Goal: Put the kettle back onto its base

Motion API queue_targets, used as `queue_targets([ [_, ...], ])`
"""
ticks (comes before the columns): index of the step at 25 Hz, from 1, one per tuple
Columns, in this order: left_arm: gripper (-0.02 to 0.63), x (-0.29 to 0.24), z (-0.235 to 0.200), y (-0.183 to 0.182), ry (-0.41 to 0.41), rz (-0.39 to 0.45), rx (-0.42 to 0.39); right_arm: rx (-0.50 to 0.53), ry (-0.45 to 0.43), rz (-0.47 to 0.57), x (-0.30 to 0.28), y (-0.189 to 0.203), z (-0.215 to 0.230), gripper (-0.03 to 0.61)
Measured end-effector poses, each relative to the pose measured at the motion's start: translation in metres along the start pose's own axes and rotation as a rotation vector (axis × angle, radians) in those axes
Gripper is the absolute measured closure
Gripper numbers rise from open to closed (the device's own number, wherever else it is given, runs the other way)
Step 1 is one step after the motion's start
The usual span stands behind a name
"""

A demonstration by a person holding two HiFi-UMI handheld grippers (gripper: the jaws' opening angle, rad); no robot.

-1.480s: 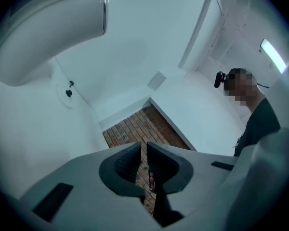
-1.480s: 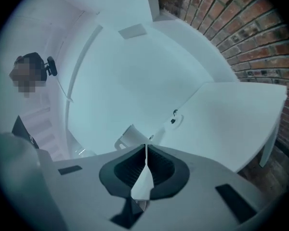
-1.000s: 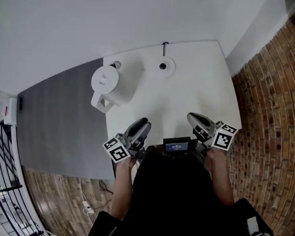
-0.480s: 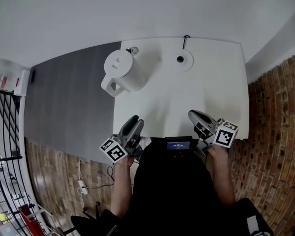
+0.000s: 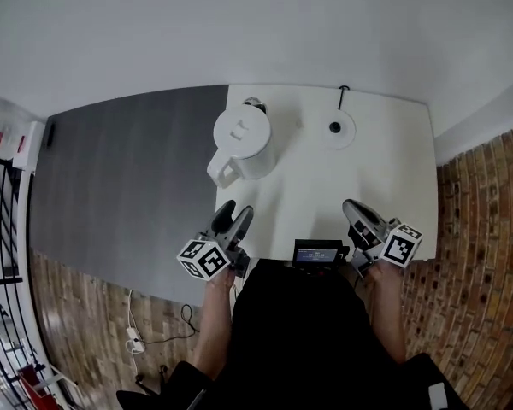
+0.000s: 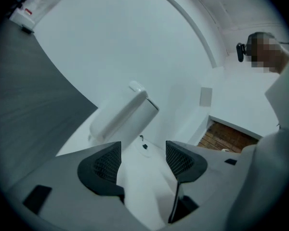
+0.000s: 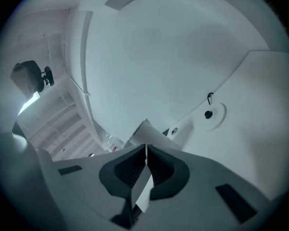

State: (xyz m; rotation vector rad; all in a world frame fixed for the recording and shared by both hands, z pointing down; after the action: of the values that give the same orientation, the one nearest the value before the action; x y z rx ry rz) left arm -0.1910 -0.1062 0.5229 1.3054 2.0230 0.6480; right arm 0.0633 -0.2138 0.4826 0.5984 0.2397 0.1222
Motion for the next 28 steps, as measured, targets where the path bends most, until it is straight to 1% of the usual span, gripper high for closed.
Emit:
queue_targets([
  [2,0.325,0.007,-0.023,-0.011,-0.059,0.020,-0.016,0.023,0.013,-0.009,-0.018,-0.001,-0.008,0.560],
  [4,0.326,0.011,-0.041,-0.022,-0.105,0.035,-0.055,0.057,0.038,-0.026,-0.032,0.001,-0.016,0.560],
  [7,0.325,0.011,-0.049,-0.043,-0.137,0.064,-0.176,0.097,0.100,-0.048,-0.038,0.006,-0.021,0.560],
  [11,0.325,-0.010,-0.037,-0.068,-0.102,0.056,-0.357,0.078,0.180,-0.018,-0.024,0.000,-0.013,0.560],
  [14,0.327,-0.025,-0.029,-0.077,-0.076,0.030,-0.446,0.077,0.208,-0.019,-0.020,-0.003,-0.011,0.560],
  [16,0.328,-0.033,-0.021,-0.080,-0.060,0.009,-0.505,0.082,0.209,-0.028,-0.022,-0.001,-0.012,0.560],
  [18,0.343,-0.038,-0.012,-0.081,-0.048,-0.011,-0.553,0.084,0.206,-0.035,-0.024,-0.001,-0.011,0.560],
  [20,0.376,-0.040,-0.007,-0.080,-0.048,-0.032,-0.569,0.079,0.201,-0.034,-0.023,-0.004,-0.008,0.560],
  [21,0.425,-0.041,-0.005,-0.078,-0.048,-0.047,-0.570,0.075,0.197,-0.031,-0.023,-0.006,-0.005,0.560],
  [22,0.436,-0.043,-0.003,-0.076,-0.046,-0.062,-0.572,0.071,0.192,-0.026,-0.022,-0.009,-0.003,0.560],
  [25,0.440,-0.045,0.003,-0.072,-0.045,-0.102,-0.575,0.060,0.170,-0.013,-0.022,-0.014,0.003,0.560],
  [28,0.439,-0.051,0.008,-0.066,-0.043,-0.115,-0.558,0.043,0.145,-0.010,-0.021,-0.016,0.010,0.560],
])
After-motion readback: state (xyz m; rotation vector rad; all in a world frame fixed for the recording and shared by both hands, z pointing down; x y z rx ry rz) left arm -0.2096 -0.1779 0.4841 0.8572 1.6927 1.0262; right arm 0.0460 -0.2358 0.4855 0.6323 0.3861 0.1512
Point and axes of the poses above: the fingertips, and each gripper's own axes: x backward along the fingers, z to its right, y out of its underside, the point moved 2 cm from there along x, backward along the fingers, and after that the axes turned 7 degrees about -z, right-handed, at the moved point
